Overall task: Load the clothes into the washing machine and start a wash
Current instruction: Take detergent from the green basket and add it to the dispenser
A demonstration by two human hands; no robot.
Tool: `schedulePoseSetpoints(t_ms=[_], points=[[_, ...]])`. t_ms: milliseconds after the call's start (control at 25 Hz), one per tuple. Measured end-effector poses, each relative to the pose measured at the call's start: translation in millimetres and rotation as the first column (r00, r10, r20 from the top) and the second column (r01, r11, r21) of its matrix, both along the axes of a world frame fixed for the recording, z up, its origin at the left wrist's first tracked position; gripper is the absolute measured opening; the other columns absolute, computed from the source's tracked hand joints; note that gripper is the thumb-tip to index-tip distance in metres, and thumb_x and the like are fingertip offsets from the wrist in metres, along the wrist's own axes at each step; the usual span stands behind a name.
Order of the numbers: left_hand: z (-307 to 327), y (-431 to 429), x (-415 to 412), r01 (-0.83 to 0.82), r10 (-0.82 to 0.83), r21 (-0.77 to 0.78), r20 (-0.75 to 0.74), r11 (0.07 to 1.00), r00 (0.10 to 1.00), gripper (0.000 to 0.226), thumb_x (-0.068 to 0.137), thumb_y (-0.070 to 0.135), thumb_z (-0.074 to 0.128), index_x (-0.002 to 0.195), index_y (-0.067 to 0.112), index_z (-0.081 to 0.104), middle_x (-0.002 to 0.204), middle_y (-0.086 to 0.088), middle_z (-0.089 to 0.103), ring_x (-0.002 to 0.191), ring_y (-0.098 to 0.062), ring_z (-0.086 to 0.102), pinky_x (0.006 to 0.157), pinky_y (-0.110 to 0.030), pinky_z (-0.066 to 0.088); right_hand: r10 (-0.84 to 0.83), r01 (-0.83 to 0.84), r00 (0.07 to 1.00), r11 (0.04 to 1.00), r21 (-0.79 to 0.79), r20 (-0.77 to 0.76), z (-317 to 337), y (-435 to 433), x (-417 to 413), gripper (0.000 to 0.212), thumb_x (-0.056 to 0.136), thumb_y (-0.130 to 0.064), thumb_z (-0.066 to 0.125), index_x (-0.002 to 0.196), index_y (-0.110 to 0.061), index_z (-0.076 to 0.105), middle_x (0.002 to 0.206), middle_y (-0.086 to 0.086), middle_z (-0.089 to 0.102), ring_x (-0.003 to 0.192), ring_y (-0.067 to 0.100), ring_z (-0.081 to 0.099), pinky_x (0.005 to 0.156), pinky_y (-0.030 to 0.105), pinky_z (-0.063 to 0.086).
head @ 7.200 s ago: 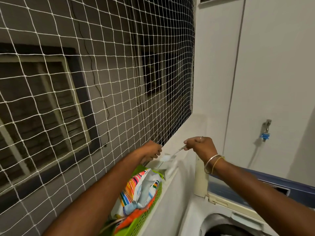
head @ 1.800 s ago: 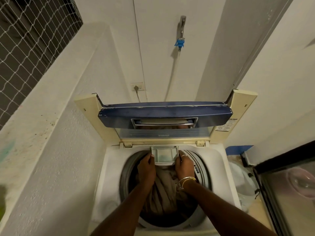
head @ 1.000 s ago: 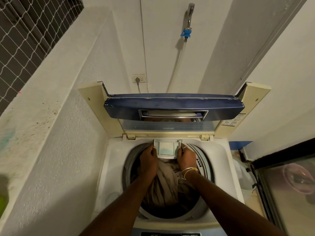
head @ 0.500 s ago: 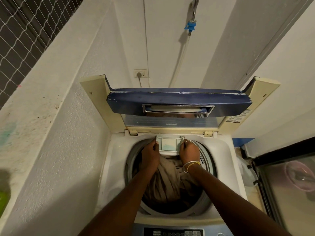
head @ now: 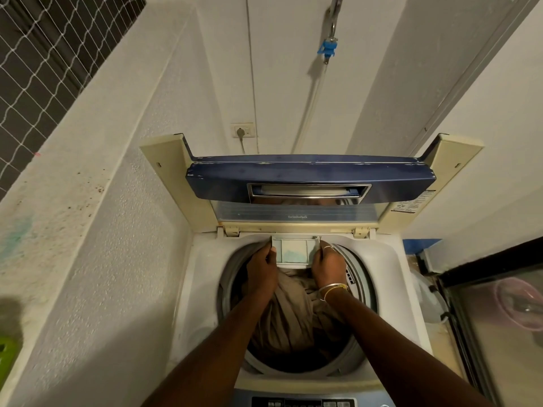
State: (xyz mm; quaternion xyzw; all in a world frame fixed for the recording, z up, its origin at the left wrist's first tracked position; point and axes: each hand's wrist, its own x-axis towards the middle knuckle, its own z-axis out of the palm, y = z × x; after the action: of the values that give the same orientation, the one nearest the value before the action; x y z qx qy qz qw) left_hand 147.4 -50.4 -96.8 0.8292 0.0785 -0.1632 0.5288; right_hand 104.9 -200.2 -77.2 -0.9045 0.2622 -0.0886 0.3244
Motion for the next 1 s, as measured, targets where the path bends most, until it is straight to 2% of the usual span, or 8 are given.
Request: schedulePoseSetpoints(t_ms=[200,400,520,680,840,1000], points=[[6.3,-0.3,-3.0,0.005,-0.005,-0.007,0.006,1.000,1.000,0.042,0.103,0.034,0.046,0.141,0.016,0.053,0.137,-0.005,0.059,0.126,-0.019,0.054,0.108,-0.032,0.042,0.026,-0.026,1.000,1.000,-0.014,0.004,2.7,-6.5,2.3,0.025,0.100,-0.020,0.045,0.097,-0.007,0.067,0.083,0.012,0.068,0.078,0.028,0.064,0.069,0.024,0.039],[10.1,-0.9,0.2,0.005,-0.005,0.021,0.002,1.000,1.000,0.042,0.104,0.034,0.045,0.139,0.015,0.053,0.134,-0.007,0.061,0.121,-0.020,0.057,0.103,-0.030,0.044,0.012,-0.014,0.998,0.999,-0.030,-0.065,6.1,-8.9,10.2,0.027,0.099,-0.018,0.044,0.097,-0.003,0.067,0.089,0.018,0.070,0.084,0.035,0.065,0.075,0.033,0.048],[11.3,-0.7,2.0,0.009,-0.009,-0.006,-0.033,1.000,0.999,0.041,0.104,0.035,0.045,0.139,0.016,0.054,0.132,-0.007,0.062,0.117,-0.020,0.058,0.101,-0.031,0.047,0.003,-0.004,0.996,1.000,-0.014,-0.090,8.5,-8.9,12.3,0.027,0.099,-0.019,0.043,0.098,-0.004,0.066,0.089,0.017,0.070,0.084,0.033,0.065,0.074,0.032,0.048],[16.3,-4.2,10.6,-0.023,0.020,-0.038,-0.069,0.999,0.997,0.041,0.103,0.032,0.047,0.138,0.013,0.055,0.134,-0.006,0.060,0.121,-0.019,0.055,0.096,-0.022,0.040,-0.026,0.025,0.993,1.000,-0.007,-0.115,10.7,-7.7,16.0,0.028,0.099,-0.020,0.043,0.092,-0.004,0.066,0.086,0.017,0.070,0.082,0.034,0.065,0.071,0.031,0.047],[15.8,-4.4,15.5,-0.095,0.087,-0.093,-0.085,0.991,0.993,0.038,0.099,0.036,0.055,0.126,0.011,0.065,0.118,-0.007,0.070,0.100,-0.014,0.063,0.092,-0.031,0.052,-0.057,0.064,0.993,0.996,0.061,-0.107,13.3,-9.0,18.7,0.025,0.098,-0.020,0.046,0.091,-0.005,0.064,0.085,0.016,0.070,0.081,0.032,0.065,0.071,0.030,0.046],[16.2,-9.9,17.9,-0.177,0.169,-0.091,-0.090,0.980,0.981,0.033,0.097,0.035,0.059,0.120,0.013,0.065,0.114,-0.004,0.068,0.100,-0.018,0.064,0.094,-0.042,0.054,-0.118,0.127,0.991,0.977,0.173,-0.061,10.8,-6.9,16.8,0.020,0.098,-0.022,0.052,0.090,-0.006,0.061,0.079,0.009,0.066,0.077,0.028,0.064,0.068,0.024,0.039]])
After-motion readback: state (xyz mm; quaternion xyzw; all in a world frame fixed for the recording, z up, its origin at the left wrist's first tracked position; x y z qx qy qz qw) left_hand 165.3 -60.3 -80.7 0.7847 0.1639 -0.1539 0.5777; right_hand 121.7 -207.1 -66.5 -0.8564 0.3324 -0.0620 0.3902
